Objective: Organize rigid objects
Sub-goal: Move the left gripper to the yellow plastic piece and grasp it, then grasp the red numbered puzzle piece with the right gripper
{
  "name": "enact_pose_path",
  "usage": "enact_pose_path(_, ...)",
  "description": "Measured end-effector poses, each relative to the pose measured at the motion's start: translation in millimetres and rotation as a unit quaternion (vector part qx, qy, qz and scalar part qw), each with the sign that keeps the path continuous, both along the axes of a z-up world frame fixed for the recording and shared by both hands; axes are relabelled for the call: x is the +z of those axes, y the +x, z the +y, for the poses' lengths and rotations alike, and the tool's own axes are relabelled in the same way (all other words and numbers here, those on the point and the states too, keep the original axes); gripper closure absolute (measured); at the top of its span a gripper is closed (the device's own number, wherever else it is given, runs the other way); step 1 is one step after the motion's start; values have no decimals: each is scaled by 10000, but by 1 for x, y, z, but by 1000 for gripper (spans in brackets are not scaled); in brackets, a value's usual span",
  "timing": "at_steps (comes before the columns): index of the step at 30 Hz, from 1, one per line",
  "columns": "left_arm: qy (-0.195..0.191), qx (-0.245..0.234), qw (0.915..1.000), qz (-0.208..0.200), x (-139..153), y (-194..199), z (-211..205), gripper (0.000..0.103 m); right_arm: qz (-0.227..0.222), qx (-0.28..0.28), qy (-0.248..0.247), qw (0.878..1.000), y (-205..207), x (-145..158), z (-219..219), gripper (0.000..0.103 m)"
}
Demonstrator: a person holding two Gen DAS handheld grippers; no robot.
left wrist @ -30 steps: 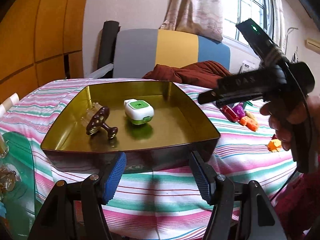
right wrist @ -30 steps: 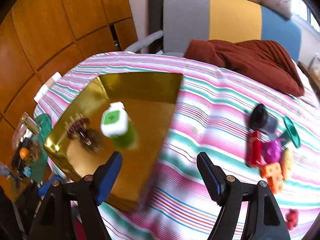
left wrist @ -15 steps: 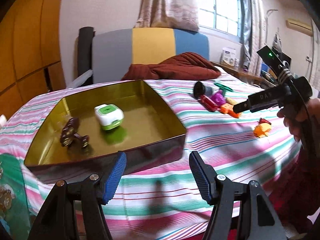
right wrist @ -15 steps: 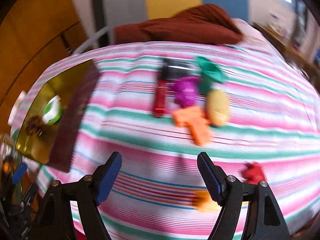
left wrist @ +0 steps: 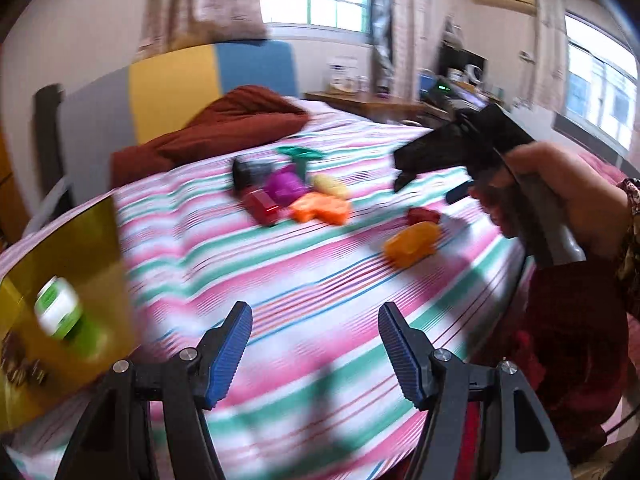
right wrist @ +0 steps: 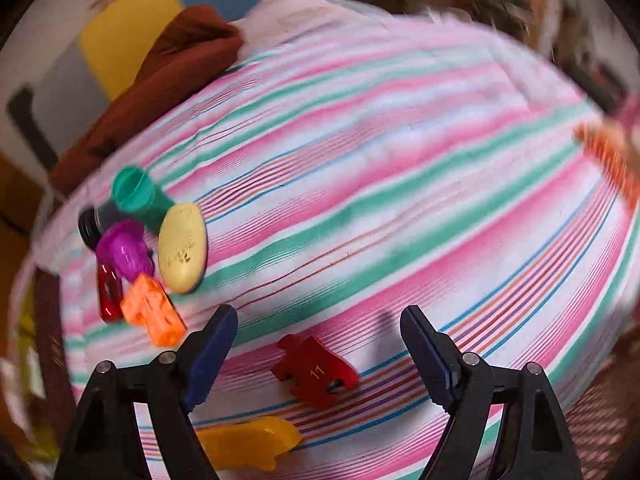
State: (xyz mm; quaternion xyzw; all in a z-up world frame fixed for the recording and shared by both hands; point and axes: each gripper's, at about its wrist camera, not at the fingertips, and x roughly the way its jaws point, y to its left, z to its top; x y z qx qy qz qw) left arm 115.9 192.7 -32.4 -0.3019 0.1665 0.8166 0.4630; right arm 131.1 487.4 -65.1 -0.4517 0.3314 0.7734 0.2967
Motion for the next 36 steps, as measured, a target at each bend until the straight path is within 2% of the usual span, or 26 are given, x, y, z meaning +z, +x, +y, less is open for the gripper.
enact_pose_path(6, -162, -710, 9973, 128, -6, 5, 65, 36, 248, -243, -214, 9992, 8, 1, 10, 17)
enact_pose_path(10, -418, -1306, 9895, 450, -16, 11, 108, 36, 349, -287, -318, 9985, 10, 1, 12, 17)
enact_pose_path(17, -731, -1824, 9789, 552, -35, 14, 142, 36, 405, -328, -450, 9976, 13, -3, 10, 17)
enact_pose_path(18, -750, -1840, 9788, 493, -39, 13, 143, 37, 386, -312, -452, 9977, 12, -4, 10, 17)
enact_pose_path(19, -771, -1851, 9790, 375, -43, 11, 145, 46, 366, -294, -460, 9978, 11, -5, 10, 17)
enact_pose_path(20, -801, -1845, 9793, 223, -46, 9, 147, 57, 342, -276, -471, 9979, 9, -7, 10, 17)
enact_pose_path(21, -727, -1854, 9799, 92, -46, 8, 146, 62, 321, -258, -478, 9980, 8, -8, 9, 17)
enact_pose_path(22, -677, -1812, 9811, 42, -46, 7, 145, 73, 300, -241, -486, 9981, 8, -9, 9, 17)
enact_pose_path(23, -686, -1736, 9824, 62, -46, 6, 144, 76, 281, -229, -494, 9981, 7, -10, 9, 17)
enact_pose_path(30, -401, -1020, 9938, -201, -49, -18, 111, 76, 160, -112, -501, 9986, 5, -12, 4, 17)
enact_pose_path(36, -217, -168, 9996, 76, -50, -41, 52, 76, -7, 136, -429, 9990, -1, -13, -6, 16)
